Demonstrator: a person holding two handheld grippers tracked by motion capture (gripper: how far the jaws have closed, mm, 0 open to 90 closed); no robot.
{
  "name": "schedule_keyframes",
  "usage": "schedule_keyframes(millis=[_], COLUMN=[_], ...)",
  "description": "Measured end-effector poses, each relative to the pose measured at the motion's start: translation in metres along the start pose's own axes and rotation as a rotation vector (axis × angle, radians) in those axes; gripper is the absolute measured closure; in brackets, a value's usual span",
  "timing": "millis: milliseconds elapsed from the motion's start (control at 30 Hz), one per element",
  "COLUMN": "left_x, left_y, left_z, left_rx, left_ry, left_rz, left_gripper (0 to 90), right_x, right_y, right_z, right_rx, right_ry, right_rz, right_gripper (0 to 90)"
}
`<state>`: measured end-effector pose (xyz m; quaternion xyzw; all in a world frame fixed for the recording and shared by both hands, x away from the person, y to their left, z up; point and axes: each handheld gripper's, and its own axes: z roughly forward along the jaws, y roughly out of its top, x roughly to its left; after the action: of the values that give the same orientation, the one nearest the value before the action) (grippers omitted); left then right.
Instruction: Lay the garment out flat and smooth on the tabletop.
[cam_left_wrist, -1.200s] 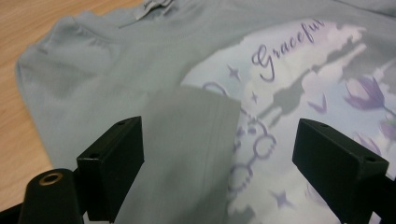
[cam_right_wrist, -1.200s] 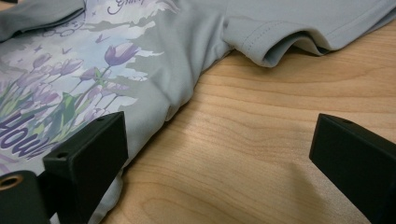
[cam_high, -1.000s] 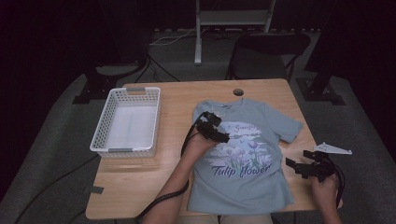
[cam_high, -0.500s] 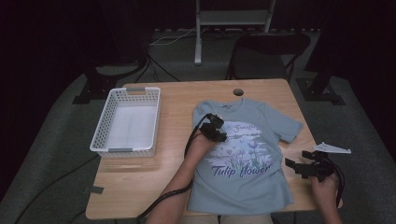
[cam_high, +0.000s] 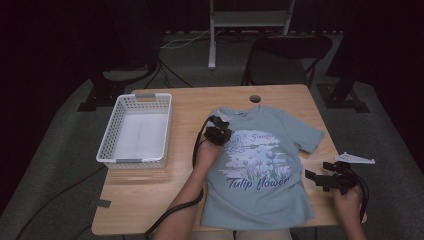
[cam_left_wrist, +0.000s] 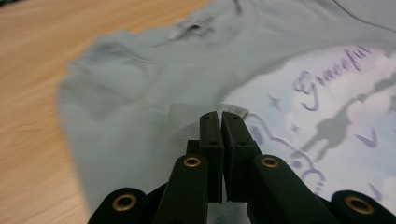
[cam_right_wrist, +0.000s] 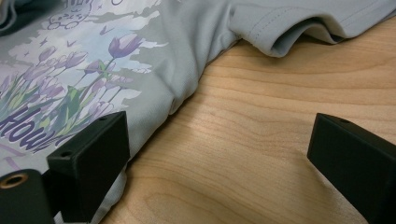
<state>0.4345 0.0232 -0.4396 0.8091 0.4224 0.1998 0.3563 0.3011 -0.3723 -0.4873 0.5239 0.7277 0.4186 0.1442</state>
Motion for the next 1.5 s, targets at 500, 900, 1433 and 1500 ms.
schedule_keyframes(millis=[500, 900, 1433, 1500], left_x=[0.053, 0.085, 0.068, 0.064], left_y=[-0.011, -0.021, -0.033, -0.038], left_z=[-0.045, -0.082, -0.069, -0.065], left_rx=[-0.023, -0.082, -0.013, 0.003], left_ry=[0.120, 0.225, 0.190, 0.196], left_rz=[-0.117, -0.244, -0.222, -0.210], left_gripper=[89.2, 71.0, 34.2, 34.2], right_x=[-0.001, -0.001, -0.001, -0.001], right_y=[0.001, 0.001, 0.001, 0.001], right_z=[0.001, 0.002, 0.002, 0.003], right_rx=[0.017, 0.024, 0.026, 0.027], right_ry=[-0.002, -0.005, -0.004, -0.005], right_rz=[0.014, 0.021, 0.018, 0.017], right_gripper=[5.3, 5.3, 5.3, 5.3])
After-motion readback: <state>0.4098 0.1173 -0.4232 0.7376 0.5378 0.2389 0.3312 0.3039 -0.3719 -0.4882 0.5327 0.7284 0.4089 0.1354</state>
